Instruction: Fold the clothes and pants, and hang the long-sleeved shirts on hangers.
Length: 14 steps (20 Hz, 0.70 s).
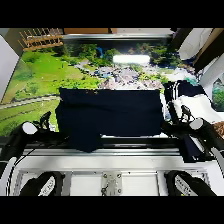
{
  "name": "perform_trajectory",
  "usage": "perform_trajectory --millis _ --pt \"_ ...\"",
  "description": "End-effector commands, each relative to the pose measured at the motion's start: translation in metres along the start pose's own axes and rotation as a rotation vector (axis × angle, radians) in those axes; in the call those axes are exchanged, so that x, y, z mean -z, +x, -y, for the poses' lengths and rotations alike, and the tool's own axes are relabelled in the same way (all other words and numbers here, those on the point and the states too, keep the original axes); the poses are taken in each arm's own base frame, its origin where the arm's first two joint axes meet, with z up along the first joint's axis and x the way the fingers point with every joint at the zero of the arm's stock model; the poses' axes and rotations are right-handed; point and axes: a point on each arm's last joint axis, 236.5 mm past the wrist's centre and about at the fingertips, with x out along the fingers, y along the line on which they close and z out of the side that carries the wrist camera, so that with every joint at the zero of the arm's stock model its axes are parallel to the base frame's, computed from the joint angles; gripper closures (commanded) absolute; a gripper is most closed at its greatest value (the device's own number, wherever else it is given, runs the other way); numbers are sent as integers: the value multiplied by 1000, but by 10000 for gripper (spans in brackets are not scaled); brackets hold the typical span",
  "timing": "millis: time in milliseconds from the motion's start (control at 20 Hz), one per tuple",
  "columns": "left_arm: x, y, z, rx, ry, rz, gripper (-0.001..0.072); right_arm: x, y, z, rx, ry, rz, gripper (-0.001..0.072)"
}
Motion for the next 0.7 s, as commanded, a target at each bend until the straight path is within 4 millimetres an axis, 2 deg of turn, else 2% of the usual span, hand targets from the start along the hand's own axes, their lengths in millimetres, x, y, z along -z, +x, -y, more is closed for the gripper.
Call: perform_trajectory --millis 0,100,200,350,450,650 --pt "21 -39 1 -13 54 17 695 30 -34 21 128 -104 -153 700" --pt "40 -51 4 -9 79 7 695 41 -46 22 148 -118 -207 700" --pt "44 -57 6 -6 87 30 695 42 -53 22 157 -114 -229 700" --pt "36 -56 7 -5 81 40 695 21 -61 13 152 -109 -190 700" --pt "14 -58 11 -6 76 37 695 1 -64 6 150 -106 -172 700" --pt "-64 -69 27 1 127 114 695 -39 -59 -5 151 -111 -172 700"
